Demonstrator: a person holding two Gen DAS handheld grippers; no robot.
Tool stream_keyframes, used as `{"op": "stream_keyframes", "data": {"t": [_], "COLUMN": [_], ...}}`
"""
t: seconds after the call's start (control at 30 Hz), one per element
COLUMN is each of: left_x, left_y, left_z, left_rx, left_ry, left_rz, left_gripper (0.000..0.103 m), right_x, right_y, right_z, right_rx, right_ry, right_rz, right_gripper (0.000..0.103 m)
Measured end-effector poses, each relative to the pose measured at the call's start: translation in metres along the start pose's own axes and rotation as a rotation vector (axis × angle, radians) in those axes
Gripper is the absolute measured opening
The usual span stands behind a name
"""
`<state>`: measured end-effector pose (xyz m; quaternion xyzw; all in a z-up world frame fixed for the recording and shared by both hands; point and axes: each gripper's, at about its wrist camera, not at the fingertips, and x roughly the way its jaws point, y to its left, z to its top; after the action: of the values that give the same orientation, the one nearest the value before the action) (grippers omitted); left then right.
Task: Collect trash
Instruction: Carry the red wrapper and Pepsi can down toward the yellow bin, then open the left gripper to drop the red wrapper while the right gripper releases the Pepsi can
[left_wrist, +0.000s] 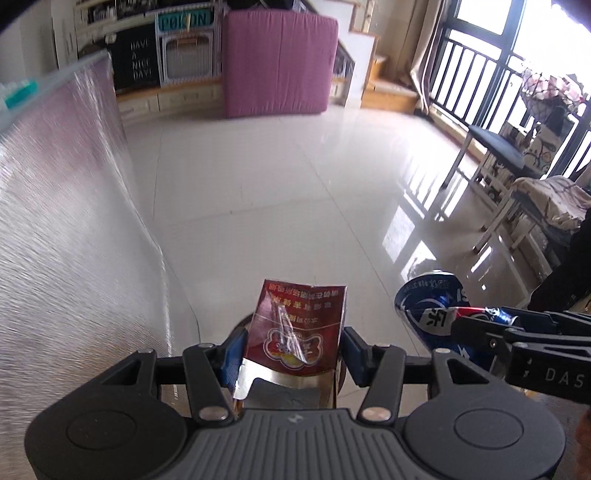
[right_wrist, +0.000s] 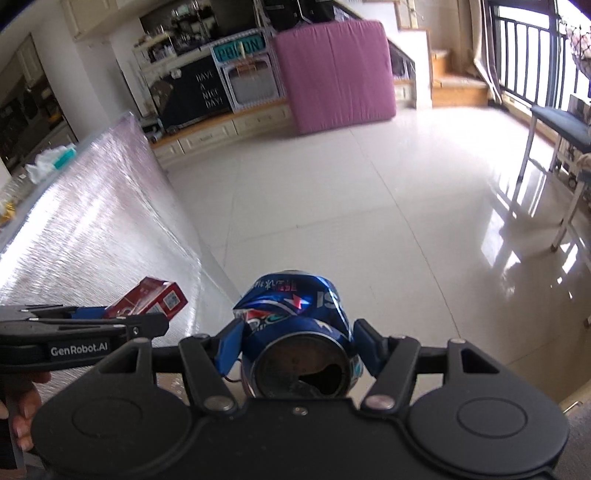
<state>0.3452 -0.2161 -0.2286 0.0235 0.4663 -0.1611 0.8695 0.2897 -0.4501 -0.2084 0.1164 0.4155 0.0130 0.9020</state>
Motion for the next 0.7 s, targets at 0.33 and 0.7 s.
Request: {"op": "stream_keyframes", "data": {"t": [0.33,0.7], "left_x": [0.099,0.188], "left_y": [0.023,0.071], "left_z": [-0.017,-0.064], "left_rx": [-0.094,-0.212], "left_ry": [0.107,0.199], "left_rz": [-0.011,-0.033], "left_gripper": [0.055,0.055], "right_x": [0.08,0.169], "right_y": [-0.019,-0.029], "right_z": [-0.007,-0.025], "right_rx": [0.021,0.088], "right_ry": [0.125,0.244], "right_rz": [-0.008,-0.035], "right_gripper": [0.065,0.065]}}
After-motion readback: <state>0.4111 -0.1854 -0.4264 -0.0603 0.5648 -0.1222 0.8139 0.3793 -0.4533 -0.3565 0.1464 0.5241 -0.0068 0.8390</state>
